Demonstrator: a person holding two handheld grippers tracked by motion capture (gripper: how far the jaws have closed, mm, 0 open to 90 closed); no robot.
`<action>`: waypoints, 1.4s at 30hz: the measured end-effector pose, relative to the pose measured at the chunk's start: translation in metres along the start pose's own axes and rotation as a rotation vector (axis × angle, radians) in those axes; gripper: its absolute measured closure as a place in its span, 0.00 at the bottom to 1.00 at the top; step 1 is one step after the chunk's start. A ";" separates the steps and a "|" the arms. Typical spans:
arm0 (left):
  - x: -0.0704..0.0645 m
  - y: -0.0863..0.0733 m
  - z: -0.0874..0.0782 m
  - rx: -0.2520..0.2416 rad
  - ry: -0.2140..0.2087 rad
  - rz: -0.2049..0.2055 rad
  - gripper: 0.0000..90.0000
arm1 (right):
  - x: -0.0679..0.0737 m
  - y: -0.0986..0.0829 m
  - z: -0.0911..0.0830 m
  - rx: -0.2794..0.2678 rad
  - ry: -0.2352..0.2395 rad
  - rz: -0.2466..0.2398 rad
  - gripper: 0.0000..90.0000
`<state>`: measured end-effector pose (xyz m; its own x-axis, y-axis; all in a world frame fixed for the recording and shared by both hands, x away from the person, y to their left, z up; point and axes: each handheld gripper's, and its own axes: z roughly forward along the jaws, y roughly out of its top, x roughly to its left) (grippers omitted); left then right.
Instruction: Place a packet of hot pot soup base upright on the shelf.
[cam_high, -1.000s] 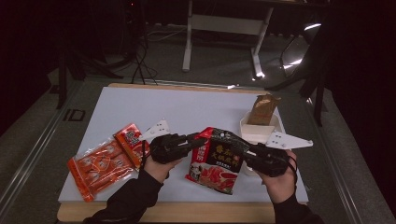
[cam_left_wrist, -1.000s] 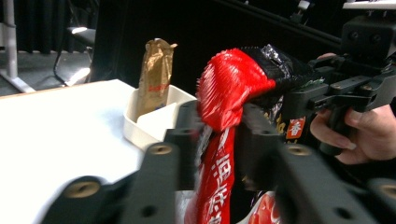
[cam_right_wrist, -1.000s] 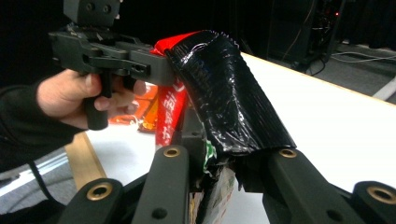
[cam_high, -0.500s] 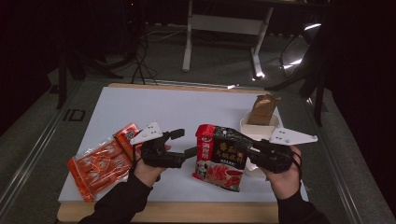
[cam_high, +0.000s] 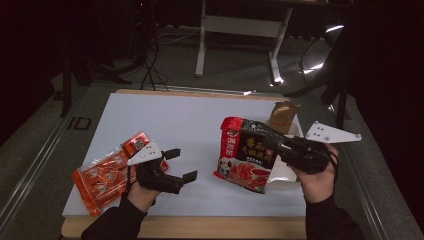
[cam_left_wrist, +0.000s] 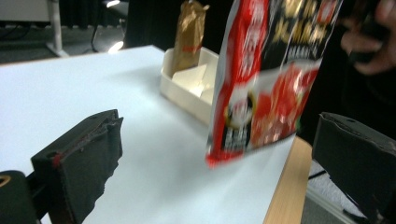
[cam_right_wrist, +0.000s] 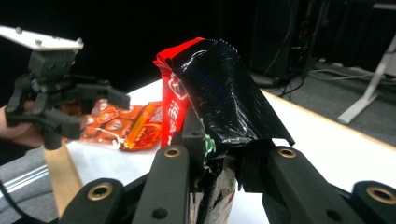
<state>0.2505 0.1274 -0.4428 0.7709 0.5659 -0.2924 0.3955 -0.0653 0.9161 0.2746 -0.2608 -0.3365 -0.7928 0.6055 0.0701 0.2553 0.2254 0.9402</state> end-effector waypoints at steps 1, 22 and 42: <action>0.001 -0.002 -0.002 0.003 0.005 -0.005 0.02 | -0.002 0.002 -0.001 -0.004 -0.002 -0.002 0.85; 0.012 -0.055 -0.028 0.051 0.089 -0.053 0.01 | -0.064 0.032 -0.032 -0.059 -0.129 0.015 0.85; 0.014 -0.068 -0.027 0.067 0.080 -0.071 0.00 | -0.132 0.015 -0.041 -0.044 -0.226 0.031 0.85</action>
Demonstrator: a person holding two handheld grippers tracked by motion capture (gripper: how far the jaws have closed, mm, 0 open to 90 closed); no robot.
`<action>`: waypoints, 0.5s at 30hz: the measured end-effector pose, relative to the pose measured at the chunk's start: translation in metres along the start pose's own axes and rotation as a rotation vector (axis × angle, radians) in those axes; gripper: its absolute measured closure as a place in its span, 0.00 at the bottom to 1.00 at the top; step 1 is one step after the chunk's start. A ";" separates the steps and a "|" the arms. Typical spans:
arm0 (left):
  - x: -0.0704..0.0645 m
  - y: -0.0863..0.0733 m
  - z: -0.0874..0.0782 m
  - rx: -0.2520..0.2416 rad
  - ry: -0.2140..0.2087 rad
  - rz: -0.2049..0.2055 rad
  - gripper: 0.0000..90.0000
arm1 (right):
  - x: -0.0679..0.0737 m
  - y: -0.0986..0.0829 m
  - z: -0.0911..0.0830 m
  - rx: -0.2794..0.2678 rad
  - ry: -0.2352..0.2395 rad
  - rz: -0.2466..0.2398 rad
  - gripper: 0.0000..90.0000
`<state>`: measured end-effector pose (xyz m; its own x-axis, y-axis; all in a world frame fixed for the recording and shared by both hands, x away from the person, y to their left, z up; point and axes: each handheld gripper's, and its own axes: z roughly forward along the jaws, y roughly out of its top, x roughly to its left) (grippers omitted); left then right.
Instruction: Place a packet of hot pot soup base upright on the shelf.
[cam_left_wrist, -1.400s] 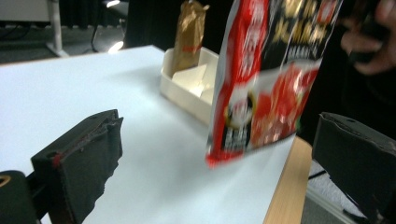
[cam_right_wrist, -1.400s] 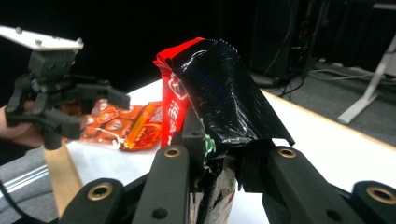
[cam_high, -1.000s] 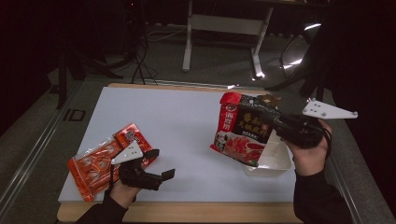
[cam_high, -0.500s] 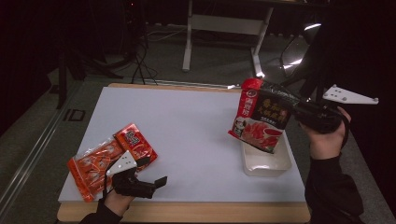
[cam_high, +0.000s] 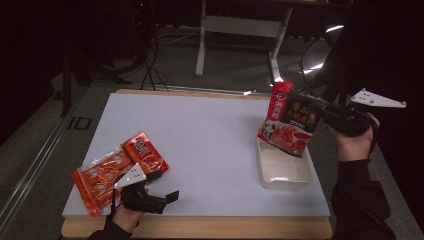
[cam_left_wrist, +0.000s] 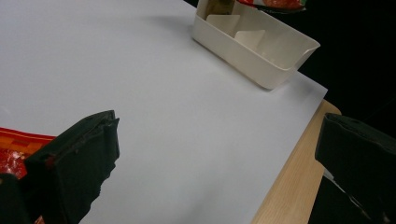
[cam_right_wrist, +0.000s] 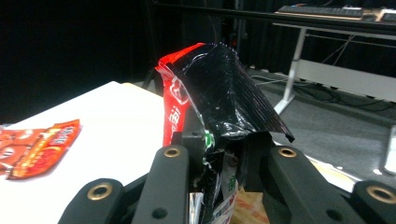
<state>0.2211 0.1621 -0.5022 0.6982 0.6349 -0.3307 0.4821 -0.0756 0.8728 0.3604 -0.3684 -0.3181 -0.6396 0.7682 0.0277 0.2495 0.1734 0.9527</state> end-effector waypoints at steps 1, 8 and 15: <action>0.000 0.000 0.000 0.001 -0.001 -0.001 0.00 | -0.003 -0.001 0.001 0.001 0.000 0.007 0.85; 0.001 -0.002 0.001 0.006 -0.002 0.000 0.00 | -0.022 -0.012 0.011 0.029 0.016 0.020 0.85; 0.001 -0.003 0.003 0.016 -0.004 0.006 0.00 | -0.030 -0.022 0.023 0.031 0.000 -0.021 0.85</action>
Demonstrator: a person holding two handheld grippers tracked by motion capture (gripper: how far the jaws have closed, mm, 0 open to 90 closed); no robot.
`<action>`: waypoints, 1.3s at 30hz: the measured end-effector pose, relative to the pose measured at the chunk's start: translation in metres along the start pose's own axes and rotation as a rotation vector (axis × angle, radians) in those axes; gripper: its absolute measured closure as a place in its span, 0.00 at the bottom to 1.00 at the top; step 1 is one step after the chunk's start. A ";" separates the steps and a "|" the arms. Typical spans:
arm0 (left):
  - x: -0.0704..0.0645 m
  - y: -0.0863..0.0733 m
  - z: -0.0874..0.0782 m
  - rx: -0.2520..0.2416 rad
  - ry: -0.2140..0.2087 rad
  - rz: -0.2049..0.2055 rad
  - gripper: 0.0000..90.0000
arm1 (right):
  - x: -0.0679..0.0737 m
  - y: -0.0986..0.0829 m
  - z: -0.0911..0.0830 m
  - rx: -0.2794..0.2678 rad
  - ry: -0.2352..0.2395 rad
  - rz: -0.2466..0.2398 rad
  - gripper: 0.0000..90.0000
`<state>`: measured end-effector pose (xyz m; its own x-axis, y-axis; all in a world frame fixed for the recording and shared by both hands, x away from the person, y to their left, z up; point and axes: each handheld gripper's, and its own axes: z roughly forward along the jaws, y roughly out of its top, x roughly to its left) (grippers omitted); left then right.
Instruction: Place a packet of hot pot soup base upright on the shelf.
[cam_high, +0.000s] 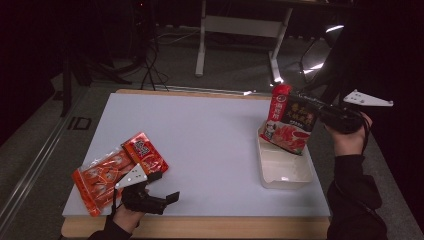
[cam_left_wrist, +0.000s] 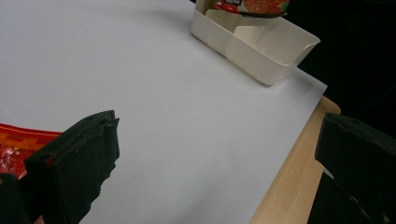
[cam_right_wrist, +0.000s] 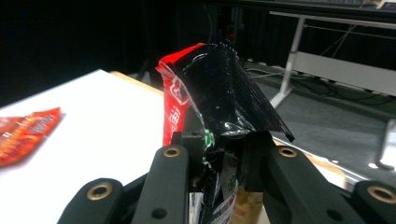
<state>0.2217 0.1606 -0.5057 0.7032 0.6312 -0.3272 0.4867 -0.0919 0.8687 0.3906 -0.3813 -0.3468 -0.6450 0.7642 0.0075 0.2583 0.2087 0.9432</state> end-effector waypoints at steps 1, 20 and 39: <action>0.000 0.000 0.000 0.000 0.001 0.000 0.00 | 0.000 -0.001 0.002 0.005 -0.004 -0.008 0.85; 0.002 -0.002 0.001 0.005 -0.001 -0.014 0.00 | 0.001 -0.020 0.029 0.030 0.097 -0.030 0.82; 0.001 -0.004 0.006 0.016 0.045 0.020 0.00 | -0.004 -0.060 0.025 0.057 0.088 0.083 0.75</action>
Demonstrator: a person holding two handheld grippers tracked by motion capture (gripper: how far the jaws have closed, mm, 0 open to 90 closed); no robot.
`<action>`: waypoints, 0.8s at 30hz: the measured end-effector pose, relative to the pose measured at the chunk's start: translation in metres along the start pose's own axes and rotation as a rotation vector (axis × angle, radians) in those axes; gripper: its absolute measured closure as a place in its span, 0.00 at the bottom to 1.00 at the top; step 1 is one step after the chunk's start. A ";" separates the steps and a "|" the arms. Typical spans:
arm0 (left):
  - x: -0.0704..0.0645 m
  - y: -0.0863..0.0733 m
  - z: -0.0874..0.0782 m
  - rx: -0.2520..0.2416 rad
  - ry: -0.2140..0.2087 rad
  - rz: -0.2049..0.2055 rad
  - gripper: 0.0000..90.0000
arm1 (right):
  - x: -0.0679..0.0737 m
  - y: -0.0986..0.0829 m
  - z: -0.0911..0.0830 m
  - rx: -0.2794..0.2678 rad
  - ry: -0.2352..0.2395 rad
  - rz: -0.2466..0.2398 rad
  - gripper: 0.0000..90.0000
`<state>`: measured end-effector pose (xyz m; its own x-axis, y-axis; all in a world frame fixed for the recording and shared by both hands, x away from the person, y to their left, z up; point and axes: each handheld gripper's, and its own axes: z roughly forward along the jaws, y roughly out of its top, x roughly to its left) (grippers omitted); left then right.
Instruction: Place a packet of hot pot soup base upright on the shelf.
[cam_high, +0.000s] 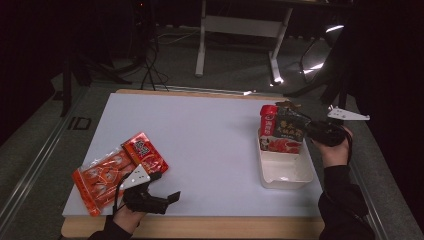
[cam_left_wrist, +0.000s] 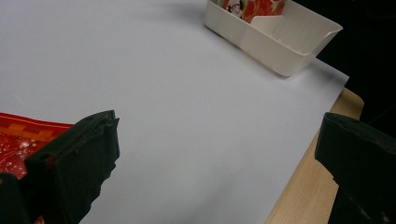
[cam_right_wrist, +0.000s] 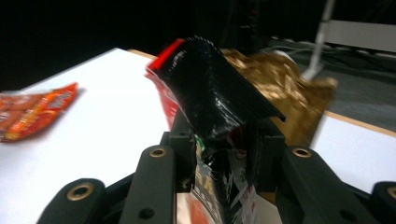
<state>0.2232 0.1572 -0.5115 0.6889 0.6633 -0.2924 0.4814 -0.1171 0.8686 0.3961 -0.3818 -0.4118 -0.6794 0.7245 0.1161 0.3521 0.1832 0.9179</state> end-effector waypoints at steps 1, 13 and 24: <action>0.000 0.000 0.000 -0.007 -0.008 -0.001 0.00 | -0.001 -0.001 -0.002 0.003 -0.009 0.000 0.74; 0.004 0.003 -0.008 -0.087 -0.002 0.001 0.01 | 0.024 0.027 -0.037 -0.100 -0.105 -0.005 0.44; 0.007 0.003 -0.008 0.031 -0.014 0.032 0.01 | 0.063 0.041 -0.042 -0.146 -0.031 -0.019 0.23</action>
<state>0.2254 0.1675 -0.5079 0.7118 0.6484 -0.2702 0.4751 -0.1610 0.8651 0.3404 -0.3564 -0.3511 -0.6643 0.7423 0.0880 0.2399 0.1001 0.9656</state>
